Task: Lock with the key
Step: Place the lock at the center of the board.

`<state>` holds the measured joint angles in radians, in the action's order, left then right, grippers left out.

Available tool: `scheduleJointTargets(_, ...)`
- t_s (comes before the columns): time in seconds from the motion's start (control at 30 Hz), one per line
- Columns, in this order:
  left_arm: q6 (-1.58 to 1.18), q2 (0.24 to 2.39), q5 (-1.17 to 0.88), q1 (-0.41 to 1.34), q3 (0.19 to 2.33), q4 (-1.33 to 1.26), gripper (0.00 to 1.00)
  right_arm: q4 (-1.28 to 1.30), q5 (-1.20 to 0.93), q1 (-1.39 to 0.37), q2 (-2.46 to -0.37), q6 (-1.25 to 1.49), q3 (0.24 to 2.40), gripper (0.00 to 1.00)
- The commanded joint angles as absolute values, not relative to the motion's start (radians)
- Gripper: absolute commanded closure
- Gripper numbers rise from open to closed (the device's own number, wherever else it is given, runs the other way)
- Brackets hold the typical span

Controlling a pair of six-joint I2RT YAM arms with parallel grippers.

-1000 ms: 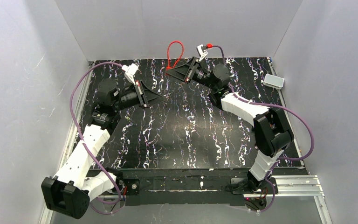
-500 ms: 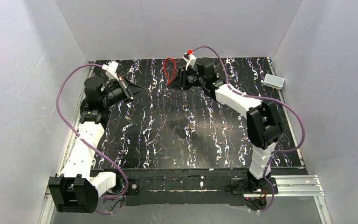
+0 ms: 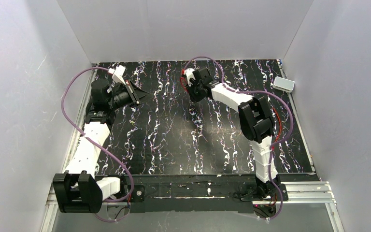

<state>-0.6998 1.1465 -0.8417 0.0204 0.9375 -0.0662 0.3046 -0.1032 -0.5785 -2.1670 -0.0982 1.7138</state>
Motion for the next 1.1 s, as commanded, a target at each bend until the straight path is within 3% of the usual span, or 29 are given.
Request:
scheduleJointTargets(0.0,-0.677,1.178,-0.850,0.012,0.938,-0.081,1.00,0.240,0.186,-0.596,-2.153,-0.347,1.731,0.94)
scheduleJointTargets(0.13,-0.685,1.206,-0.857,0.012,0.946,-0.093,1.00,0.154,0.270,-0.603,-2.154,-0.494,1.685,0.91)
scheduleJointTargets(0.73,-0.688,1.212,-0.870,0.005,0.945,-0.110,1.00,0.009,0.289,-0.643,-2.213,-0.780,1.638,0.85)
scheduleJointTargets(0.87,-0.688,1.212,-0.872,0.003,0.943,-0.110,1.00,-0.028,0.288,-0.654,-2.220,-0.831,1.620,0.70)
scheduleJointTargets(1.0,-0.689,1.212,-0.873,0.002,0.945,-0.110,1.00,-0.050,0.301,-0.664,-2.224,-0.882,1.612,0.67)
scheduleJointTargets(1.07,-0.693,1.212,-0.877,0.002,0.948,-0.110,1.00,-0.045,0.291,-0.667,-2.215,-0.898,1.605,0.56)
